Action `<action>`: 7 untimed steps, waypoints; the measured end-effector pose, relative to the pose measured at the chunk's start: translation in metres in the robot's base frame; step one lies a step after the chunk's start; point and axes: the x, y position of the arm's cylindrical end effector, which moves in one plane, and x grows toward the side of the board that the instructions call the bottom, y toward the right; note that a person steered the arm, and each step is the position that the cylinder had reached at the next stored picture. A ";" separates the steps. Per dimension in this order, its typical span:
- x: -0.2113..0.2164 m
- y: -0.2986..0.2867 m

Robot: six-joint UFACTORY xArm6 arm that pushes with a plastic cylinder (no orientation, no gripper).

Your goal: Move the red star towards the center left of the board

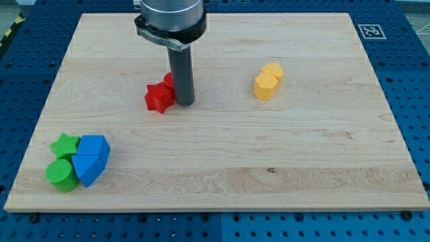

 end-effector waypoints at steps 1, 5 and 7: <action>0.009 0.005; -0.023 -0.029; -0.002 -0.050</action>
